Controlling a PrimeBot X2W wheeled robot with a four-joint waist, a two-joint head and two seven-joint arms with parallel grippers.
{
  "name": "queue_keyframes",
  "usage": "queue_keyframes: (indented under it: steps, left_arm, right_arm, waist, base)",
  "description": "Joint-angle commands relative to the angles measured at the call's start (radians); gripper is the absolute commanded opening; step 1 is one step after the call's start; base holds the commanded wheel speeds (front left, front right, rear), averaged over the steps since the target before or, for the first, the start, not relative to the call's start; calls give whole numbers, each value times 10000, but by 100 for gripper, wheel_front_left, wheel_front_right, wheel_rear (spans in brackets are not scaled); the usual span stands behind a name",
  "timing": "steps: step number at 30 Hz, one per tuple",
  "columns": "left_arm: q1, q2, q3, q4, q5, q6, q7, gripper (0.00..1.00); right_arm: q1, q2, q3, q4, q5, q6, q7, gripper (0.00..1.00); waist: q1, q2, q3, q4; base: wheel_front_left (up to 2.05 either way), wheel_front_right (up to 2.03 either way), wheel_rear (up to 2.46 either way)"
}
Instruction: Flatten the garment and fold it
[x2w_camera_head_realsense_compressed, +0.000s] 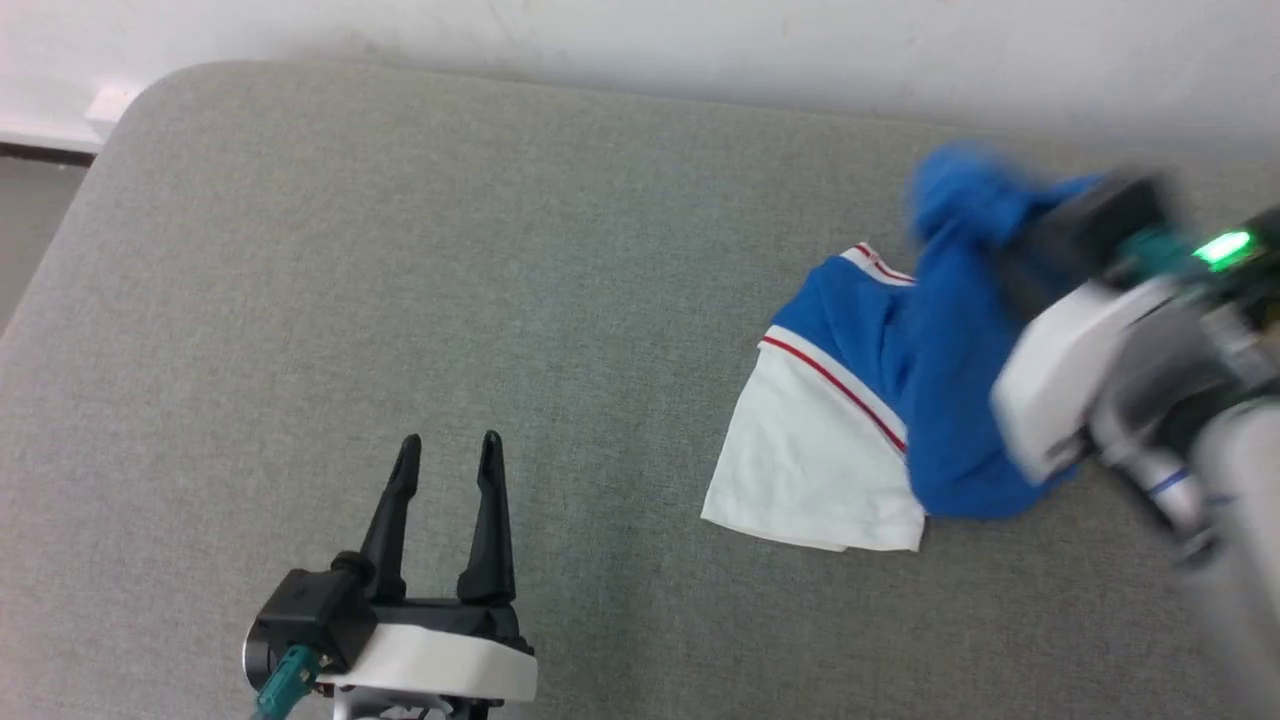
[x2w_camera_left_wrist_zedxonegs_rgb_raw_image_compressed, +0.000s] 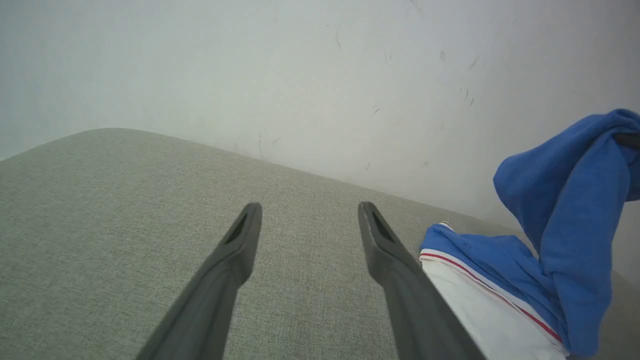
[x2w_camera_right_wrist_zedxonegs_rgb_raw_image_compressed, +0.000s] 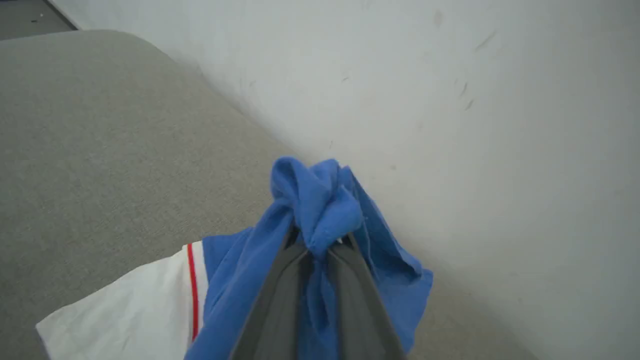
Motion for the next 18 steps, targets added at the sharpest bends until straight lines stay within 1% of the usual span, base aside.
queue_keyframes:
  steps: [1, 3, 5, 6, 7, 10, 12, 15, 18]
  left_arm:
    - [-44, -23, -70, 60, -67, 6, -47, 100]
    - [-154, -23, -154, 117, -89, -5, -47, 100]
    - [-251, -23, -226, 168, -128, -4, -47, 100]
    - [-297, -23, -258, 194, -142, 0, -47, 100]
    - [-338, -23, -289, 219, -157, 5, -47, 100]
    - [-384, -24, -326, 264, -181, 40, -47, 100]
    - [-361, -24, -305, 262, -183, 68, -47, 100]
    - [-310, -24, -313, 271, -179, 92, -47, 100]
    - [-243, -24, -322, 234, -209, 132, -47, 100]
  right_arm:
    - [362, 247, 731, 312, 252, -21, 15, 0]
    - [521, 481, 1483, 815, 433, -21, -167, 0]
    - [617, 729, 1981, 1431, 593, -21, -357, 0]
    - [623, 826, 2157, 1734, 642, -21, -470, 30]
    - [608, 893, 2300, 2005, 694, -21, -557, 100]
    - [449, 1050, 2171, 2434, 902, -21, -926, 100]
    - [270, 977, 1738, 2420, 935, -21, -1145, 100]
    - [198, 797, 448, 2118, 817, -21, -1469, 100]
    - [538, 732, -1313, 1659, 438, -21, -1463, 100]
  waist:
    - [1, -1, 180, 121]
    - [1, -1, 264, 192]
    - [1, -1, 336, 255]
    - [1, -1, 367, 285]
    - [1, -1, 392, 316]
    - [1, -1, 411, 351]
    - [1, -1, 410, 346]
    - [1, -1, 376, 353]
    - [1, -1, 369, 343]
  base:
    - [0, 0, 0]
    - [0, 0, 0]
    - [0, 0, 0]
    - [0, 0, 0]
    - [0, 0, 0]
    - [0, 0, 0]
    - [0, 0, 0]
    - [0, 0, 0]
    - [0, 0, 0]
